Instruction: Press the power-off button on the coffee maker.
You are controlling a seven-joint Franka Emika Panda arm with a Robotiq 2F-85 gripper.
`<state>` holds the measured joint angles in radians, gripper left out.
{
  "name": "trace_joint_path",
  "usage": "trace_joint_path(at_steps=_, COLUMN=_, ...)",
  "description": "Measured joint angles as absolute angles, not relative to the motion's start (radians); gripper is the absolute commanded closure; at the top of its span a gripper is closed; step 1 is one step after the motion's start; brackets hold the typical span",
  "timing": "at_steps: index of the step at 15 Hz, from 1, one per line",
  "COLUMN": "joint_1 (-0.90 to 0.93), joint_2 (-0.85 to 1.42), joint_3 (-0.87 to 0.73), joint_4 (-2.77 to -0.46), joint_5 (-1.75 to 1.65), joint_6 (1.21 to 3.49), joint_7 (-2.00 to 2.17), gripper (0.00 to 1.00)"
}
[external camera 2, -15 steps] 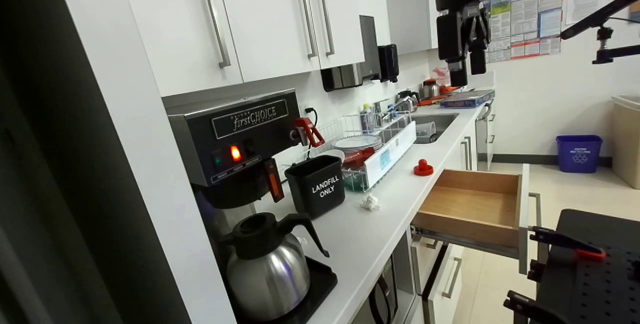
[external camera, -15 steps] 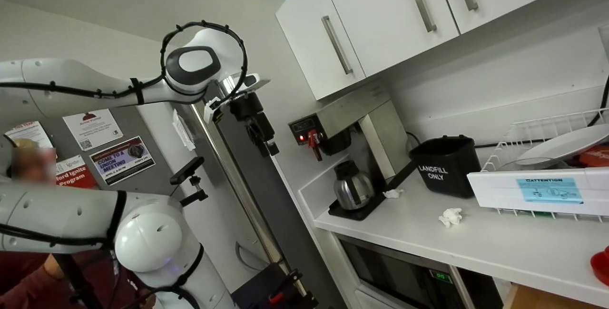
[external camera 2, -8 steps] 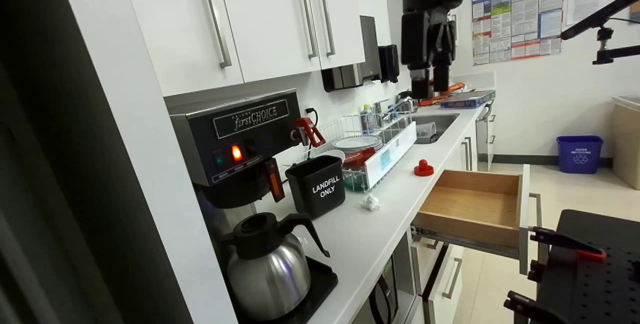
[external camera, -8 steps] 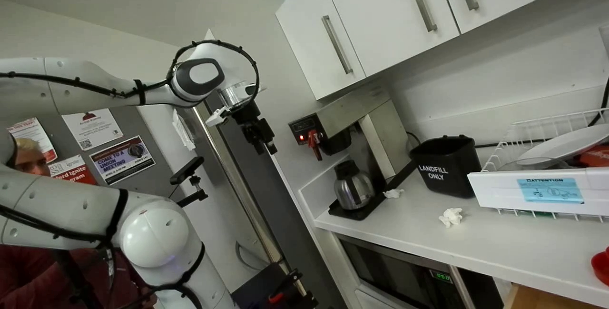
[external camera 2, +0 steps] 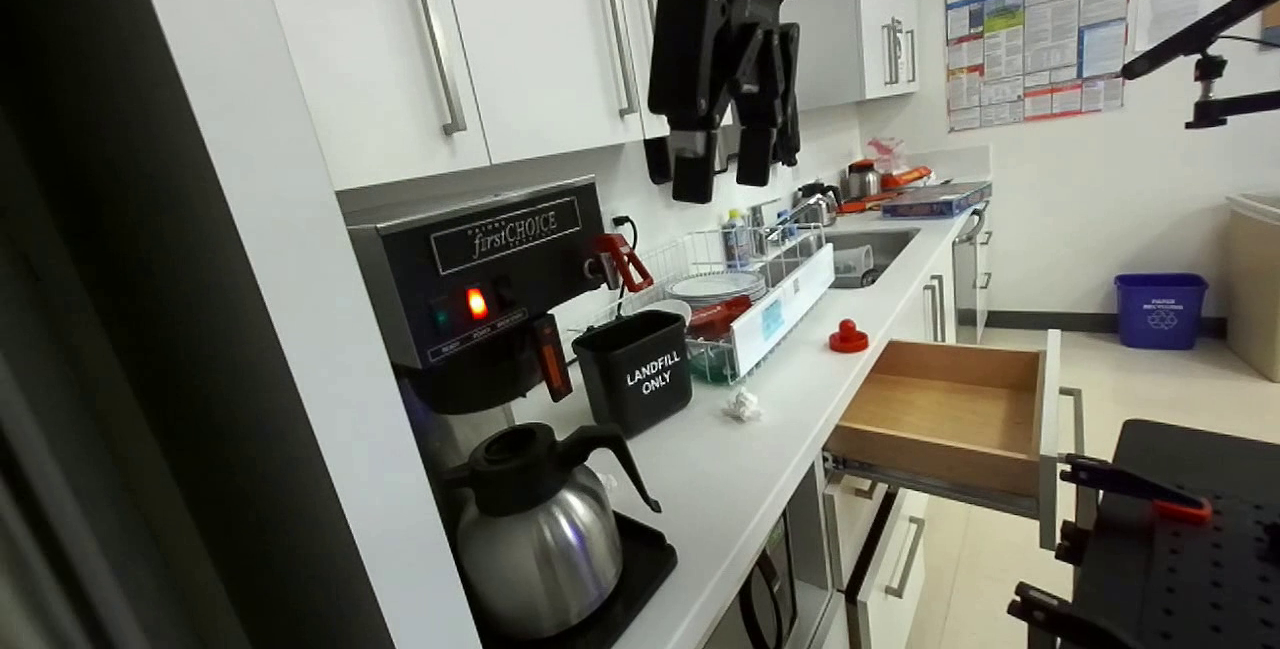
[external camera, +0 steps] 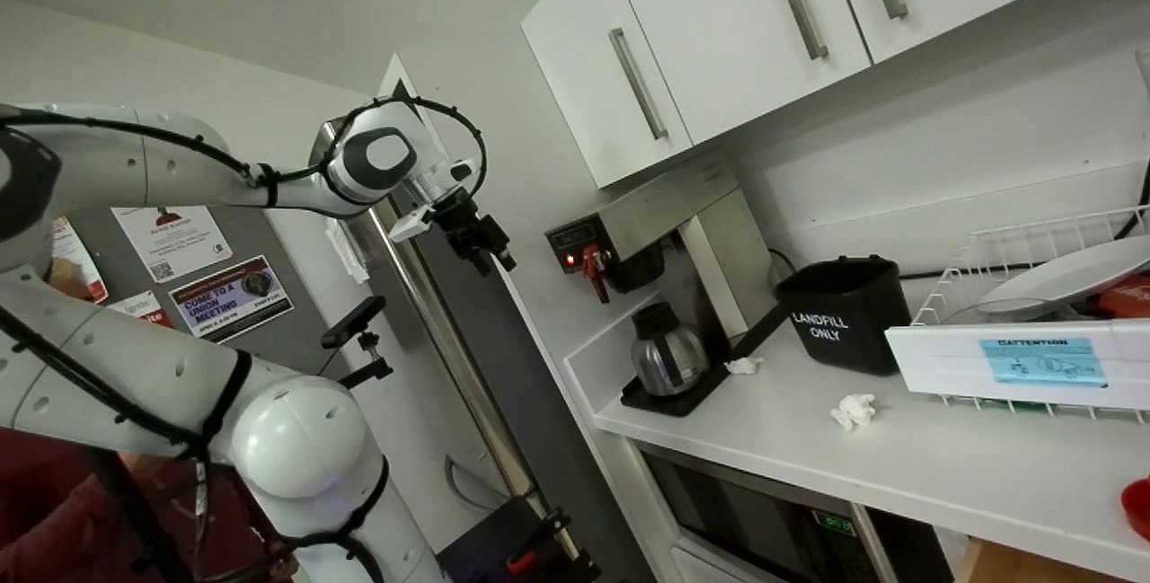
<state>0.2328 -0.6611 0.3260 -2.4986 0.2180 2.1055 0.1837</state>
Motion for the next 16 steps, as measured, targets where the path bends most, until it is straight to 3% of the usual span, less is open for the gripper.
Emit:
trace_joint_path(at_steps=5, joint_1=0.233, joint_2=-0.661, joint_3=0.317, joint_4=-2.504, joint_5=0.216, joint_6=2.105, joint_7=0.184, gripper=0.0)
trace_joint_path(at_steps=6, joint_1=0.233, joint_2=-0.66, joint_3=0.318, joint_4=-2.504, joint_5=0.216, joint_6=2.11, joint_7=0.184, gripper=0.25)
trace_joint_path(at_steps=7, joint_1=0.232, joint_2=-0.655, joint_3=0.321, joint_4=-2.504, joint_5=0.216, joint_6=2.126, joint_7=0.185, gripper=0.26)
trace_joint_path(at_steps=16, joint_1=0.182, joint_2=-0.532, joint_3=0.474, joint_4=-2.512, joint_5=0.062, joint_6=2.483, joint_7=0.471, gripper=0.97)
